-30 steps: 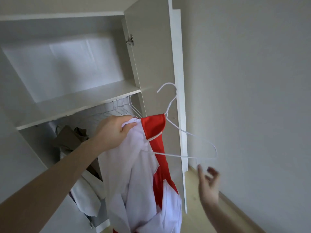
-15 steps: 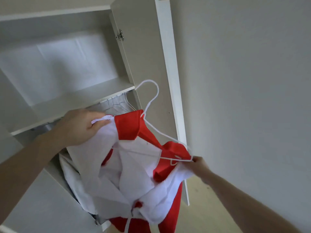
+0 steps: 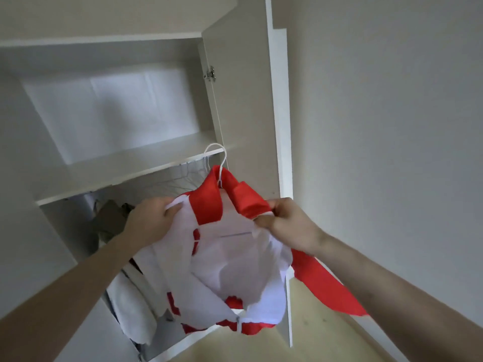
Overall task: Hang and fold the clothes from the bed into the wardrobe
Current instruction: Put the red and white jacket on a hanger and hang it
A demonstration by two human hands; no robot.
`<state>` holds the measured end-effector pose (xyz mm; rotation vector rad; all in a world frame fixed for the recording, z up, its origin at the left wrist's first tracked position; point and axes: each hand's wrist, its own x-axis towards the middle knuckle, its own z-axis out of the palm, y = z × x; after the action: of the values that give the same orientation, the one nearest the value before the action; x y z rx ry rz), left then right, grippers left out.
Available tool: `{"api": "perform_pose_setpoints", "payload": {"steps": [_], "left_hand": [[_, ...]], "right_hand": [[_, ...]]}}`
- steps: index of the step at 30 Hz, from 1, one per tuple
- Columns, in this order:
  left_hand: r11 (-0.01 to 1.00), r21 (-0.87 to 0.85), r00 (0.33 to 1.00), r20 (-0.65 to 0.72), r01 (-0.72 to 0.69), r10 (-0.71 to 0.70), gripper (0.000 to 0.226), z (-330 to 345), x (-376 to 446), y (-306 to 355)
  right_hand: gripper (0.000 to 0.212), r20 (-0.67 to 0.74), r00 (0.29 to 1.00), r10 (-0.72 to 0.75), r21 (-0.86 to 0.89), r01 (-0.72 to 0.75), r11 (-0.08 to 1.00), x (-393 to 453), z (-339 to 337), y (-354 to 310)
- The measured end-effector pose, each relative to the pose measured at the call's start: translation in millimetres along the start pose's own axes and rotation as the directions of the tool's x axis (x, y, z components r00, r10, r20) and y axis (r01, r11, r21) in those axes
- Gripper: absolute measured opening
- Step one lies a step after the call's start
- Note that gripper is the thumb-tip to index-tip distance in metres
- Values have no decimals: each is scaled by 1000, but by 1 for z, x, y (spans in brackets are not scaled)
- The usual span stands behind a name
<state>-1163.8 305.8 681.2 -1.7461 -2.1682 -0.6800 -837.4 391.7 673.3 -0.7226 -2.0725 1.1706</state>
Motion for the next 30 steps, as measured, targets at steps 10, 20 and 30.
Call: {"api": "perform_pose_setpoints", "payload": {"steps": [10, 20, 30], "left_hand": [[899, -438, 999, -20, 23, -36, 41, -5, -5, 48], [931, -362, 997, -73, -53, 28, 50, -12, 3, 70], [972, -191, 989, -77, -138, 125, 27, 43, -11, 82]], "right_hand": [[38, 78, 971, -228, -378, 240, 894, -18, -19, -9], [35, -101, 984, -145, -538, 69, 840, 7, -66, 21], [28, 6, 999, -47, -390, 45, 920, 15, -22, 28]]}}
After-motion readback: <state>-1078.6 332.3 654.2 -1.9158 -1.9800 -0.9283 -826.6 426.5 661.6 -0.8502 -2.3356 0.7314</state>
